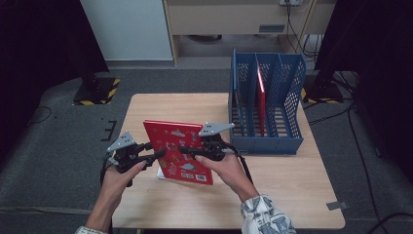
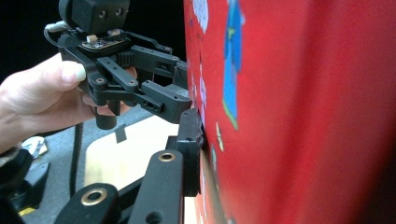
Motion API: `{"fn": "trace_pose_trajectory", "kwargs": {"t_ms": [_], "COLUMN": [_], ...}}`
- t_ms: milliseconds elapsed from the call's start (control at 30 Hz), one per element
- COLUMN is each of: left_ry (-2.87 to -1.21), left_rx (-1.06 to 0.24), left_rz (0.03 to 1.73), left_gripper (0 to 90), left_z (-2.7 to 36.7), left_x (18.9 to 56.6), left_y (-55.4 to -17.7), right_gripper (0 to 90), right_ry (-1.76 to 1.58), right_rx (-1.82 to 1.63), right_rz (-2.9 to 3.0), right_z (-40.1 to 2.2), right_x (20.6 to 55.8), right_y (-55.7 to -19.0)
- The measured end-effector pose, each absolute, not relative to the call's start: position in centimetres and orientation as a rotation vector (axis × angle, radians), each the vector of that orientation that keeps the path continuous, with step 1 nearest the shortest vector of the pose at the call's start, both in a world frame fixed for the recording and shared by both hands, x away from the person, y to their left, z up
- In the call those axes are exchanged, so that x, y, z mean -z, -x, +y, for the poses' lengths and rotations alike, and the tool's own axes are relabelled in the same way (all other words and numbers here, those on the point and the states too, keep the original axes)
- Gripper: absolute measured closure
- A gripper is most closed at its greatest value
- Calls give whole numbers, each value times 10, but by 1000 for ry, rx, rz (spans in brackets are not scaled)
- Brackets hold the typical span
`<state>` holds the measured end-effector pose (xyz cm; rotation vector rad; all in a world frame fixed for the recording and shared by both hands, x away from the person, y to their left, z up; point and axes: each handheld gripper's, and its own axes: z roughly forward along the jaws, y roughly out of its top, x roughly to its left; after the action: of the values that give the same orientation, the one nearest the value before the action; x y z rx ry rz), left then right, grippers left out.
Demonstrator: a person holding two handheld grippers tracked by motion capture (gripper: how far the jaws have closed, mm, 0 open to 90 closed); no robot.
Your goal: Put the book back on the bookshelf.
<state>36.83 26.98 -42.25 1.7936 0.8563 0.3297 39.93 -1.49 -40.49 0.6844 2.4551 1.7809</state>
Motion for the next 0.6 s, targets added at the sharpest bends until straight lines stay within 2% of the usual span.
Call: {"fn": "trace_pose_trajectory", "kwargs": {"t_ms": [267,600], "left_ry": [-1801,-1829], "left_rx": [-376,-418], "left_rz": [847,817], "left_gripper": [455,467], "left_z": [263,248], "left_x": [427,426], "left_y": [-374,-369], "right_gripper": [699,520], "right_ry": [-646,-716], "right_rx": [-1772,-1672], "right_rz": [2400,2327], "right_z": [-20,-37], "right_x": [414,418], "right_y": [-407,-396]}}
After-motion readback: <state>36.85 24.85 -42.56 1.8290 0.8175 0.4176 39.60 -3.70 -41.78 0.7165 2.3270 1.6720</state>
